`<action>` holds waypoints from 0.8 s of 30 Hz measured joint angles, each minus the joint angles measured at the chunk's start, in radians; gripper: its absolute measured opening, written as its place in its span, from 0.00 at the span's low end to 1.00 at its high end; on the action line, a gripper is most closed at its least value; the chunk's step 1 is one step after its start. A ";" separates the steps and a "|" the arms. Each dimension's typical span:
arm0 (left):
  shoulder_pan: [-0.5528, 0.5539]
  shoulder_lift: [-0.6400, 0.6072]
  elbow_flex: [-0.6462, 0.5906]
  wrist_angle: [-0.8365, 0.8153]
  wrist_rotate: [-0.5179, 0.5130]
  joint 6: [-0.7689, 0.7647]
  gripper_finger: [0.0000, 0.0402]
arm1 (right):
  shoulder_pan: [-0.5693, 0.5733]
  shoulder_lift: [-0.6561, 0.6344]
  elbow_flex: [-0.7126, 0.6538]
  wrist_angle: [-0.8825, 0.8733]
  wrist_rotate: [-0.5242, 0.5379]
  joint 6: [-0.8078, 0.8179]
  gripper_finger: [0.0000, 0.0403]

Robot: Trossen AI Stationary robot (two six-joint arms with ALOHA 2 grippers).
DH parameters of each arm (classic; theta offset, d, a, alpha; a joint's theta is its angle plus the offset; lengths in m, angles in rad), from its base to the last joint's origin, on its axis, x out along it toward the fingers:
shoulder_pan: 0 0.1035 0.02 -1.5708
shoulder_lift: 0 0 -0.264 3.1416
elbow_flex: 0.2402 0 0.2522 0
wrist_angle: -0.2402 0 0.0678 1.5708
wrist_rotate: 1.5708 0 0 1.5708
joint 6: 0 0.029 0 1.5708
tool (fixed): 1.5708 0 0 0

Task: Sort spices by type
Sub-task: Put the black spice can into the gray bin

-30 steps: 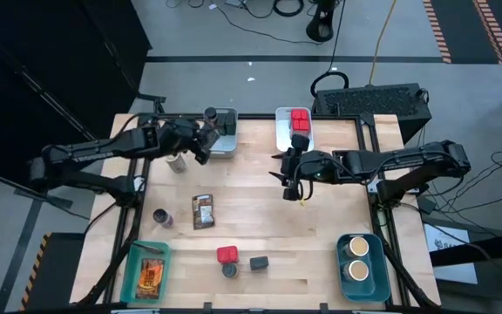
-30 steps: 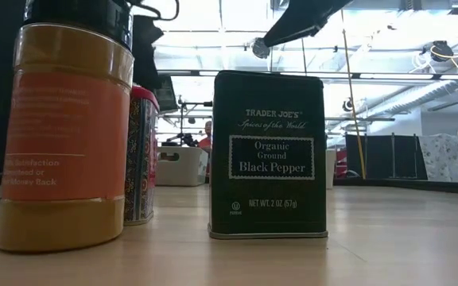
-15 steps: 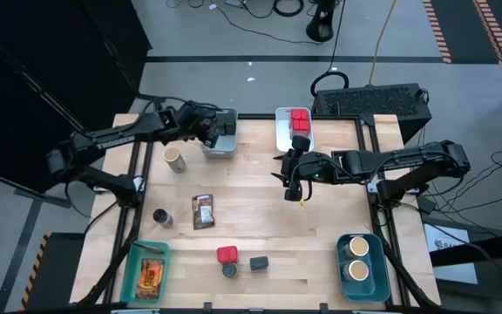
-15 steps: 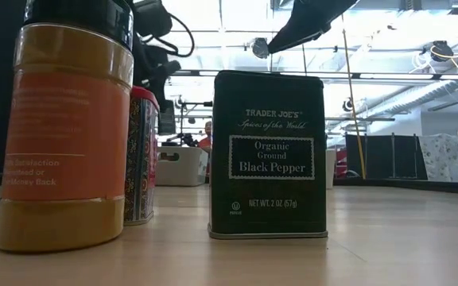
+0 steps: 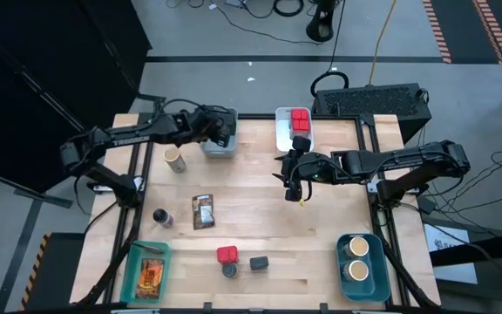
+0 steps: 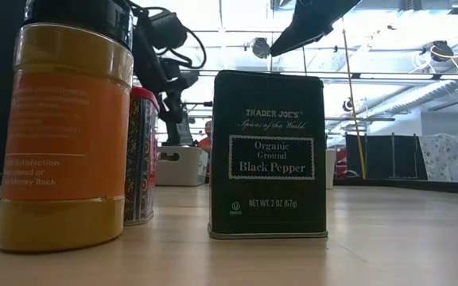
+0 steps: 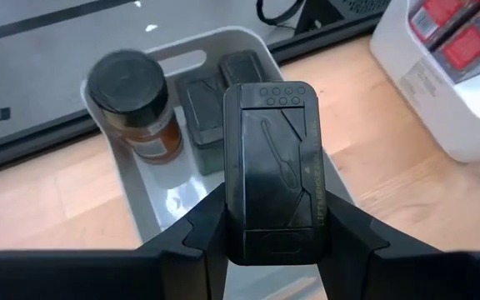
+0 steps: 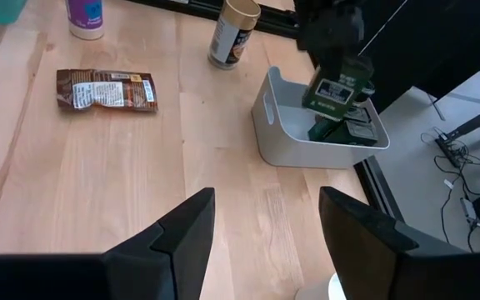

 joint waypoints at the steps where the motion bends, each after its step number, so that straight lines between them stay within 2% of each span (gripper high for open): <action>1: -0.006 0.009 0.000 0.000 -0.012 -0.005 0.34 | 0.000 0.000 0.000 0.000 0.000 0.000 0.49; 5: -0.012 0.023 0.000 -0.011 -0.066 -0.055 0.34 | 0.000 0.000 0.000 -0.012 0.000 0.013 0.49; 16: -0.077 0.024 -0.001 -0.015 -0.122 -0.157 0.34 | 0.000 0.000 0.000 -0.017 0.001 0.013 0.49; 24: -0.079 0.026 -0.001 -0.021 -0.136 -0.223 0.34 | 0.000 0.000 0.000 -0.018 0.001 0.013 0.49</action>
